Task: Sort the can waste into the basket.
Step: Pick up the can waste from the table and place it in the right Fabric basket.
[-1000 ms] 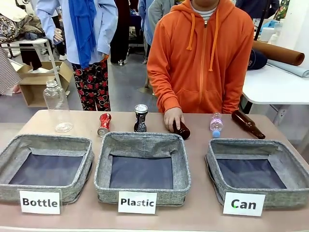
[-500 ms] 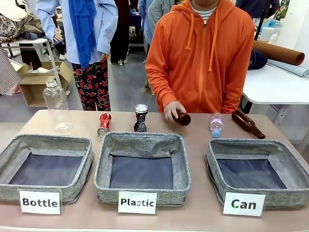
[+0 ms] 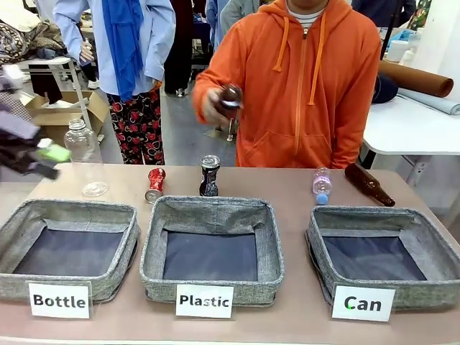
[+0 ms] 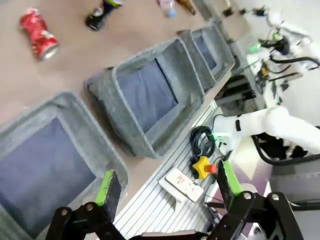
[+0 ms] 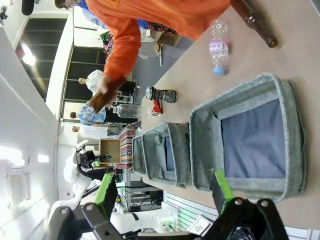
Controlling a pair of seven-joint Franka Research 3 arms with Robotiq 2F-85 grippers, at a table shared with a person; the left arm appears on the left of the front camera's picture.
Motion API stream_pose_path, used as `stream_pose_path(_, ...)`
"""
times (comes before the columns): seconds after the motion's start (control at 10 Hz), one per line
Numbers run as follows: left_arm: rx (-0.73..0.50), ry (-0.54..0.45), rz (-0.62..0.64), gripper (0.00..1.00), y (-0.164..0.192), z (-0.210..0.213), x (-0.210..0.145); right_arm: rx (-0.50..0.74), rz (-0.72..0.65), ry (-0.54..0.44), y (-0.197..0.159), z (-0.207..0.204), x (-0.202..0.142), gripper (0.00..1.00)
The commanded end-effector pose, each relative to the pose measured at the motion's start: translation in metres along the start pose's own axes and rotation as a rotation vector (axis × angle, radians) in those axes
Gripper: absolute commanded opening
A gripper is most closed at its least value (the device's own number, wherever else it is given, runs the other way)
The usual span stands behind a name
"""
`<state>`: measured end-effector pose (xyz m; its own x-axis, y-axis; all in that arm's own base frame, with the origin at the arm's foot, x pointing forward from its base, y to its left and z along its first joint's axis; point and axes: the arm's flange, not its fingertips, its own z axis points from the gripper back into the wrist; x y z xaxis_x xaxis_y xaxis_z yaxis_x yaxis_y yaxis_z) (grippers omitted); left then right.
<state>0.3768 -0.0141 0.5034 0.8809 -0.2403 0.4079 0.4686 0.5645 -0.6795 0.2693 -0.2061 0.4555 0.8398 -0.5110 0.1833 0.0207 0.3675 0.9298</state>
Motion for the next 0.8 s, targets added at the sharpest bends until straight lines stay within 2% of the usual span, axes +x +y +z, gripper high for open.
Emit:
stream_pose_path(0.0, -0.078, 0.003, 0.051, 1.00, 0.034, 0.029, 0.006, 0.023, 0.028, -0.011, -0.001, 0.001, 0.002, 1.00)
stream_pose_path(0.1, -0.103, -0.046, 0.086, 1.00, 0.051, 0.062, -0.011, 0.023, 0.028, -0.011, -0.001, 0.001, 0.002, 1.00)
stream_pose_path(0.2, -0.144, -0.186, 0.159, 1.00, 0.074, 0.110, -0.041, 0.023, 0.028, -0.011, -0.001, 0.001, 0.002, 1.00)
stream_pose_path(0.3, -0.187, -0.353, 0.227, 1.00, 0.095, 0.159, -0.094, 0.023, 0.028, -0.011, -0.001, 0.001, 0.002, 1.00)
stream_pose_path(0.4, -0.188, -0.510, 0.305, 1.00, 0.109, 0.186, -0.141, 0.023, 0.028, -0.011, -0.001, 0.001, 0.002, 1.00)
stream_pose_path(0.5, -0.204, -0.643, 0.363, 1.00, 0.120, 0.203, -0.181, 0.023, 0.028, -0.011, -0.001, 0.001, 0.002, 1.00)
stream_pose_path(0.7, -0.280, -0.785, 0.402, 1.00, 0.137, 0.203, -0.236, 0.023, 0.028, -0.011, -0.001, 0.001, 0.002, 1.00)
